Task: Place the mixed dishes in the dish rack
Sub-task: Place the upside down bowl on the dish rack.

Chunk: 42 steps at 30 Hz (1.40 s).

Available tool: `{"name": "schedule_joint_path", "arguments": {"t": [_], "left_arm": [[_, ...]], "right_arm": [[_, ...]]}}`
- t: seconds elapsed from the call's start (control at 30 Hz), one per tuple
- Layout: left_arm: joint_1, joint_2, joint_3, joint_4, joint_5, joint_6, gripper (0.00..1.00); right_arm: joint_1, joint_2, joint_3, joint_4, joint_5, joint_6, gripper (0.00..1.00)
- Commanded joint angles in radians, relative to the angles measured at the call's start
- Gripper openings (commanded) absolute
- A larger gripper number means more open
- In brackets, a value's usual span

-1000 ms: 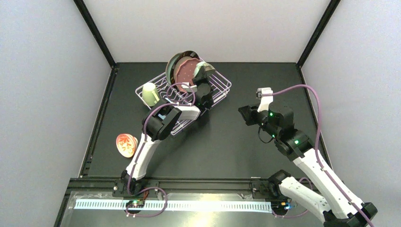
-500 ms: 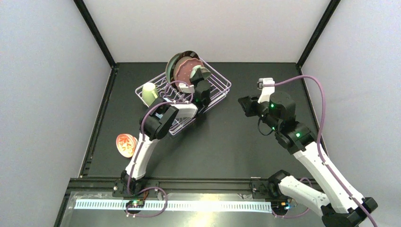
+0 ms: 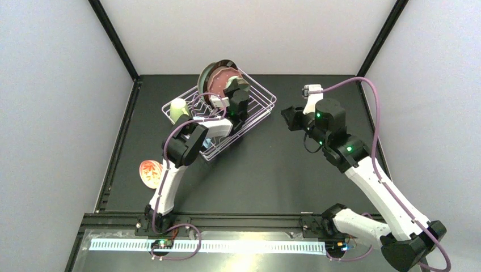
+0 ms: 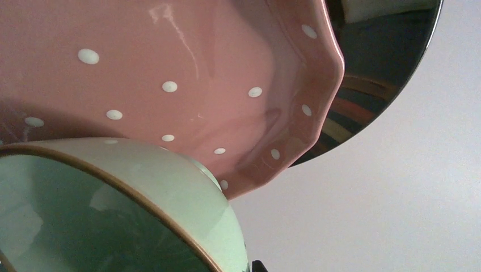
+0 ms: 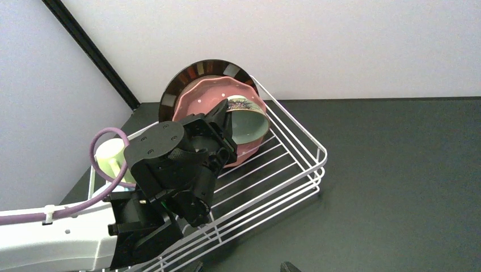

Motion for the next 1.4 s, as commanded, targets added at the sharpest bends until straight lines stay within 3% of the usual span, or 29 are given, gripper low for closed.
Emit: {"name": "schedule_joint_path", "arguments": {"t": [0.0,0.33,1.37], "left_arm": [[0.050,-0.048,0.054,-0.043,-0.036,-0.029,0.01],[0.046,-0.076,0.032,-0.119,0.057,-0.028,0.01],[-0.100,-0.060,0.034,-0.411,-0.124,-0.219,0.08]], "right_arm": [[-0.004,0.021,0.028,0.031,0.028,0.006,0.77],[-0.004,0.035,0.035,0.032,0.052,-0.003,0.79],[-0.004,-0.071,-0.029,-0.044,0.081,-0.027,0.81]]}}
